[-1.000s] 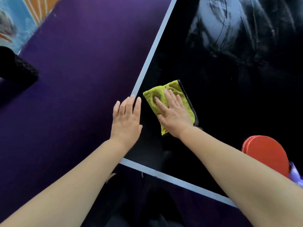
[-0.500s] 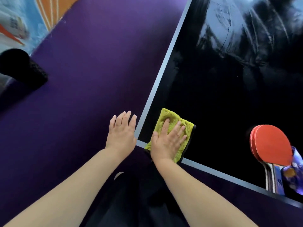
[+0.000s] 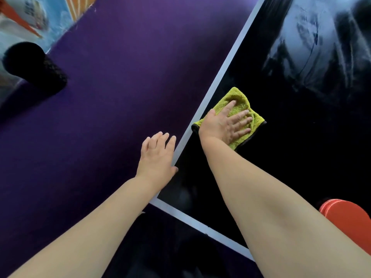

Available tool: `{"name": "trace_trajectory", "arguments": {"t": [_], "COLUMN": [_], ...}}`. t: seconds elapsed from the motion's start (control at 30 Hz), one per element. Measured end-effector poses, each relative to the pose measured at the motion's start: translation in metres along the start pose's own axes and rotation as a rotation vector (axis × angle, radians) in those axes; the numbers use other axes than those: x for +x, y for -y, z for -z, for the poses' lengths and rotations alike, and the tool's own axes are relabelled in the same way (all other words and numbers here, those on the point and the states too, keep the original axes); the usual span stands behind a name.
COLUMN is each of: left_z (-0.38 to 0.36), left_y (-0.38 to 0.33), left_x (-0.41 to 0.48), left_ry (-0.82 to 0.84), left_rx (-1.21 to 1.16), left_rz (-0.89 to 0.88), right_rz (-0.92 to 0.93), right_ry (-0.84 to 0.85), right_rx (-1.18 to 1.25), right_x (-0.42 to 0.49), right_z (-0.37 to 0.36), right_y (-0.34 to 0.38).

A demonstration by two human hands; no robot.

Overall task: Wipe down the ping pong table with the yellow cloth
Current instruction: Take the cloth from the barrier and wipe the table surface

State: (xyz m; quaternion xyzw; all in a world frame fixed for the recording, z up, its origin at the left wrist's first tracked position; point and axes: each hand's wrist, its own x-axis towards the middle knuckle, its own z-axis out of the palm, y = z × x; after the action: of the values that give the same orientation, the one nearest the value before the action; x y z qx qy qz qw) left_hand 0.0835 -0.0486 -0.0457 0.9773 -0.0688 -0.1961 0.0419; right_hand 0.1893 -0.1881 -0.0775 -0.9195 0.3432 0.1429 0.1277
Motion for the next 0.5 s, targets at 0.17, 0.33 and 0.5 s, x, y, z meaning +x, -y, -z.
{"name": "trace_trajectory", "arguments": {"t": [0.17, 0.33, 0.5], "left_z": [0.005, 0.007, 0.002], "left_y": [-0.010, -0.007, -0.002], "left_x": [0.033, 0.042, 0.030], "left_ry": [0.075, 0.149, 0.122], "left_rx": [-0.012, -0.059, -0.116], "left_rz": [0.022, 0.049, 0.102], "right_rz": [0.035, 0.187, 0.509], "right_ry": [-0.033, -0.035, 0.002], "right_rx": [-0.004, -0.044, -0.123], "right_x": [0.058, 0.102, 0.121], "right_z": [0.016, 0.032, 0.042], "right_y": [0.027, 0.045, 0.036]}}
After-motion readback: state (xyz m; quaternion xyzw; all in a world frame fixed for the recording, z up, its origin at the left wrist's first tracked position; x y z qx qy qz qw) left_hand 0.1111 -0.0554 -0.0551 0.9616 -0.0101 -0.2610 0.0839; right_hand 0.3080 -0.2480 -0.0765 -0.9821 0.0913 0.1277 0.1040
